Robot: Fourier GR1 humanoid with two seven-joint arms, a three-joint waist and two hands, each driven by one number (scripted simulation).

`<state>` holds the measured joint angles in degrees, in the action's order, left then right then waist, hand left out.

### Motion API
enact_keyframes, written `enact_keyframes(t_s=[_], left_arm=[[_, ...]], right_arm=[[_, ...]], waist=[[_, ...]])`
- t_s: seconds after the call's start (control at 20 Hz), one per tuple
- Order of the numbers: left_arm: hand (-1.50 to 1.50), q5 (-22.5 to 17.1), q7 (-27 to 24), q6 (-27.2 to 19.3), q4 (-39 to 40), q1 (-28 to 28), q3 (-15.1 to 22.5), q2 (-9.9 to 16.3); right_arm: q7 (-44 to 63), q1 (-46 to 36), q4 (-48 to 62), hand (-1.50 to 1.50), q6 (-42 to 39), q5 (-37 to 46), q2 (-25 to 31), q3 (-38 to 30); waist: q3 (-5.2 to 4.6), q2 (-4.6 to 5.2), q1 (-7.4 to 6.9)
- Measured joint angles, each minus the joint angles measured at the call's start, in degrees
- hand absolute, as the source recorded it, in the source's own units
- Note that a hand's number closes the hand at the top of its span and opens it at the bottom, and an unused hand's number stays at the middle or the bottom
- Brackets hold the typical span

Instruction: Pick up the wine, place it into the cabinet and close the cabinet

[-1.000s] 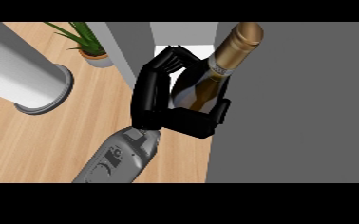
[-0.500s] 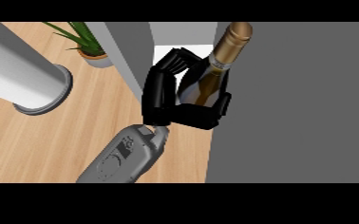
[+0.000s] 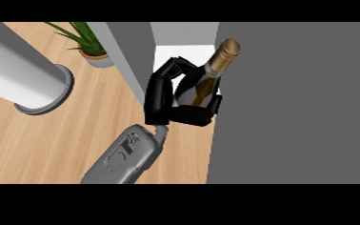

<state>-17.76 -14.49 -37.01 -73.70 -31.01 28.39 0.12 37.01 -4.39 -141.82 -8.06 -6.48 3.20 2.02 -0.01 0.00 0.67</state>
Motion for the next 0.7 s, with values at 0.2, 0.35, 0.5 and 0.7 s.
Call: enact_keyframes(t_s=[0.2, 0.35, 0.5, 0.7], left_arm=[[1.50, 0.36, -2.73, 0.03, 3.84, -0.98, -0.58, -0.06], [1.50, -0.11, -4.26, -0.50, 5.97, -1.72, -0.64, -0.08], [1.50, -1.20, -7.31, 0.30, 8.09, -1.46, -1.88, -0.09], [1.50, -2.91, -9.40, 1.20, 11.50, -3.27, -3.95, -0.10]], right_arm=[[1.29, -1.12, -0.30, -1.50, 0.29, -0.20, 0.64, -0.71], [0.37, -0.06, -0.45, -1.50, -0.10, -0.26, 0.42, -0.68], [-0.22, 0.82, -0.41, -1.50, -0.54, -0.29, 0.27, -0.59], [-0.13, -0.53, 0.17, -1.50, -0.41, -0.38, 0.40, -1.54]], waist=[[0.00, -0.01, 0.04], [0.00, -0.01, 0.12], [0.01, 0.01, 0.11], [0.00, 0.05, 0.12]])
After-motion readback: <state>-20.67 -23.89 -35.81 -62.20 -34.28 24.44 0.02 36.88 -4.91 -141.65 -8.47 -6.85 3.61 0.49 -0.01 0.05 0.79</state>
